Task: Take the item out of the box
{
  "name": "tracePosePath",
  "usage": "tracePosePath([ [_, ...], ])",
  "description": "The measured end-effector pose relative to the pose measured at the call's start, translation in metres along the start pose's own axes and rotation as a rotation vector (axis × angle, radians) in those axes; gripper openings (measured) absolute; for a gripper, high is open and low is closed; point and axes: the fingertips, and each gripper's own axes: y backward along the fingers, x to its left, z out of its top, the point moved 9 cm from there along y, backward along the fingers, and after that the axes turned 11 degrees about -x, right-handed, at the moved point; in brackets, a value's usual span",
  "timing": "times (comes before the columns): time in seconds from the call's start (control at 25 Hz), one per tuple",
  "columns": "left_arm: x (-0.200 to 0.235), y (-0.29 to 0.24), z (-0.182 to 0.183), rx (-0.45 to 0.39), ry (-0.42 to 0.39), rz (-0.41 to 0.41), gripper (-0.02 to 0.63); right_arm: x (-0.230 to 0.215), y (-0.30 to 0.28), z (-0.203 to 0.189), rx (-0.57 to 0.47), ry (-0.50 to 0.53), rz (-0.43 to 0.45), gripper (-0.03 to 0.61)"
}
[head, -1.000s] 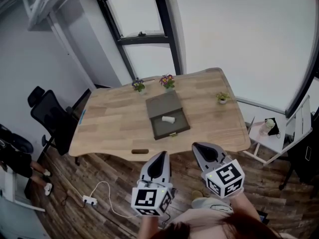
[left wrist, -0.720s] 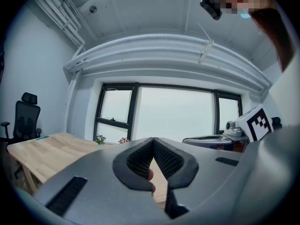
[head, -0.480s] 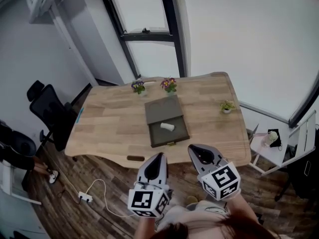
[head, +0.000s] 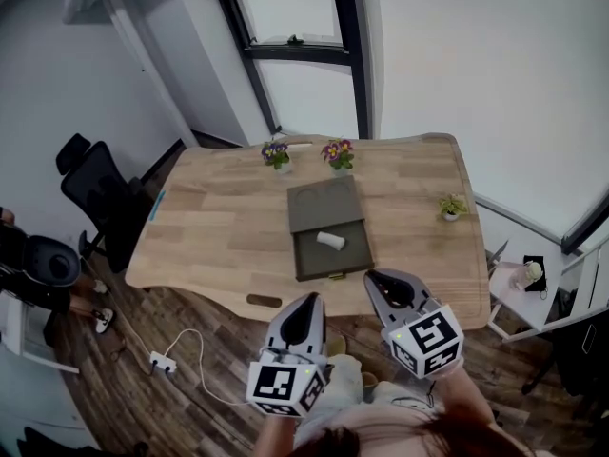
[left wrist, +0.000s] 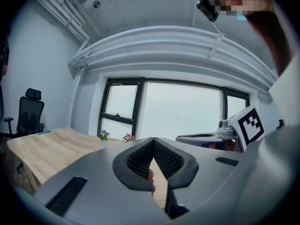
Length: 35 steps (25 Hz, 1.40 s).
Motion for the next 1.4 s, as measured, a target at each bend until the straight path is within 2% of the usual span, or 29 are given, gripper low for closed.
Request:
tracePosePath([
  [0.44, 0.046, -0.049, -0.002, -0.006, 0.022, -0.01, 0.003, -0.018, -0.06, -0.015, 0.07, 0.019, 0.021, 0.003],
  [0.84, 0.083, -0.08, -0.01, 0.011, 0.018, -0.013, 0.003, -0.031, -0.111, -0.043, 0.157, 0.03, 0.054, 0.006],
  [1.4, 0.13, -0.113, -0.027, 0.043, 0.059, -0.028, 0.003, -0.042, -0.177, -0.092, 0.311, 0.067, 0.11, 0.063],
])
